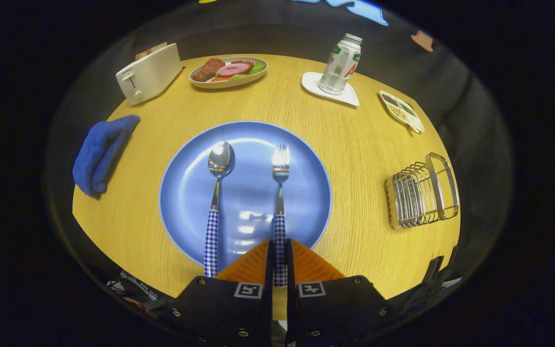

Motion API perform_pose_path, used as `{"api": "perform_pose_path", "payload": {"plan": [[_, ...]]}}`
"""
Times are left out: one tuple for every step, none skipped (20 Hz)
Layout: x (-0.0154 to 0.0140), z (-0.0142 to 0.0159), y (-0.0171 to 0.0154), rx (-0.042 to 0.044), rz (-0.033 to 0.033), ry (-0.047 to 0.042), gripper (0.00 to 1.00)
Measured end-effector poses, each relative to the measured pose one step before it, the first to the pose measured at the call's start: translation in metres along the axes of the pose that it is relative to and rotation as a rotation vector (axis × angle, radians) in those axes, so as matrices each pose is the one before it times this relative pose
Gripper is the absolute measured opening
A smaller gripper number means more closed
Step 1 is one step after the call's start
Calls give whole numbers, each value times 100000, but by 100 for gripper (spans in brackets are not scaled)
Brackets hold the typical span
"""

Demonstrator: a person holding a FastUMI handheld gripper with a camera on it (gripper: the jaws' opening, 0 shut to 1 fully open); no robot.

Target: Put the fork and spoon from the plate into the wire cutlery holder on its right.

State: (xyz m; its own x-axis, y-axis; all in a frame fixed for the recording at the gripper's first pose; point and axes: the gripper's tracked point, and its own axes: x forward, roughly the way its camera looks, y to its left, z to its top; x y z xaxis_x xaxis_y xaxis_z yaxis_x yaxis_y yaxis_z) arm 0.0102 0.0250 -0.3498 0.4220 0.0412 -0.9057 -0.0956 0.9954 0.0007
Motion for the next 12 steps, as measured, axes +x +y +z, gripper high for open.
{"api": "perform_pose_path", "payload": {"plan": [[-26, -208, -234, 137, -65, 300, 13], [41, 119, 79, -1058, 449, 1468, 1], [-78, 249, 64, -959, 946, -72, 1], [-75, 148, 47, -679, 1297, -242, 1], [-355, 131, -109, -1436, 1409, 419, 1], [-297, 227, -236, -2414, 1480, 313, 1], [-596, 218, -501, -3211, 620, 39, 1], [-694, 36, -827, -3829, -485, 361, 1], [-689, -70, -792, -3426, -112, 982, 1], [-696, -302, -619, -2783, 586, 1301, 1], [-764, -199, -740, -928, 422, 894, 1], [-745, -407, -875, -1047, 225, 1878, 1]]}}
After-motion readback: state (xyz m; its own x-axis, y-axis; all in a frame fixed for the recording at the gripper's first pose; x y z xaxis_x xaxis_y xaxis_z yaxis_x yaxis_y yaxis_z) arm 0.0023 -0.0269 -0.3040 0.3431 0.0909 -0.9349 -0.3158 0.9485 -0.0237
